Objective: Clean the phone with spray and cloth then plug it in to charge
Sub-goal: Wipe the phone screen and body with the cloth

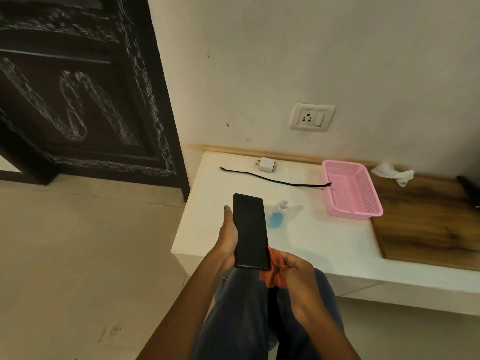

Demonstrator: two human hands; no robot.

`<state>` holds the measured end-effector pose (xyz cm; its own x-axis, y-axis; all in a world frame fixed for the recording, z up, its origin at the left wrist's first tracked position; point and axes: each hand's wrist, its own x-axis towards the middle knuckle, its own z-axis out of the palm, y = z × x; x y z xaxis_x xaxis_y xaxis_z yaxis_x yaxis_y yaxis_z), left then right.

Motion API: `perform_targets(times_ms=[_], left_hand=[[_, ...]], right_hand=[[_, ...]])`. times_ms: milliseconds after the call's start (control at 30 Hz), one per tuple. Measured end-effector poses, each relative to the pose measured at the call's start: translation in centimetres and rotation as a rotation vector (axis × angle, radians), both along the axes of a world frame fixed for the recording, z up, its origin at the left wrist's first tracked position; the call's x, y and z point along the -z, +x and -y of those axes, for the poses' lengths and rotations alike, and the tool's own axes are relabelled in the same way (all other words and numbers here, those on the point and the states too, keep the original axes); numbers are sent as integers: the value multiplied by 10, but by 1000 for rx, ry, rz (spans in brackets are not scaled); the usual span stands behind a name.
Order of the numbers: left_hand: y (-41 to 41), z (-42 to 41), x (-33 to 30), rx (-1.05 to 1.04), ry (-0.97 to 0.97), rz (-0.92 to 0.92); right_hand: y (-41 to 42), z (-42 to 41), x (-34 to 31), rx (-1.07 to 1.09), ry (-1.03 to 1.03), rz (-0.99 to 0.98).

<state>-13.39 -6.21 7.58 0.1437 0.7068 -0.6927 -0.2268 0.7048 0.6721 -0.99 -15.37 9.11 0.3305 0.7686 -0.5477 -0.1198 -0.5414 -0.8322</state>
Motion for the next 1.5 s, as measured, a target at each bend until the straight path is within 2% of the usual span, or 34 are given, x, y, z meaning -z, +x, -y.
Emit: perform_targets(times_ms=[133, 300, 467, 600, 767, 1033, 1200, 1367, 1500], left_hand=[[11, -22, 14, 4, -24, -74], [22, -47, 41, 1, -43, -225], [30, -65, 66, -11, -39, -297], [35, -71, 81, -27, 9, -322], [39, -67, 91, -12, 92, -441], [40, -68, 77, 6, 85, -387], [36, -62, 64, 55, 87, -372], [30, -52, 61, 52, 82, -375], [27, -45, 61, 49, 78, -348]], right_hand=[[8, -35, 24, 71, -235, -65], [12, -66, 55, 106, -320, 23], [10, -93, 81, 20, -436, 68], [11, -101, 96, 75, -422, 46], [14, -102, 104, 59, -344, 105], [9, -86, 101, 19, -263, 144], [13, -79, 89, 139, -215, 126], [40, -76, 70, 245, -33, 200], [66, -83, 64, 303, -60, 157]])
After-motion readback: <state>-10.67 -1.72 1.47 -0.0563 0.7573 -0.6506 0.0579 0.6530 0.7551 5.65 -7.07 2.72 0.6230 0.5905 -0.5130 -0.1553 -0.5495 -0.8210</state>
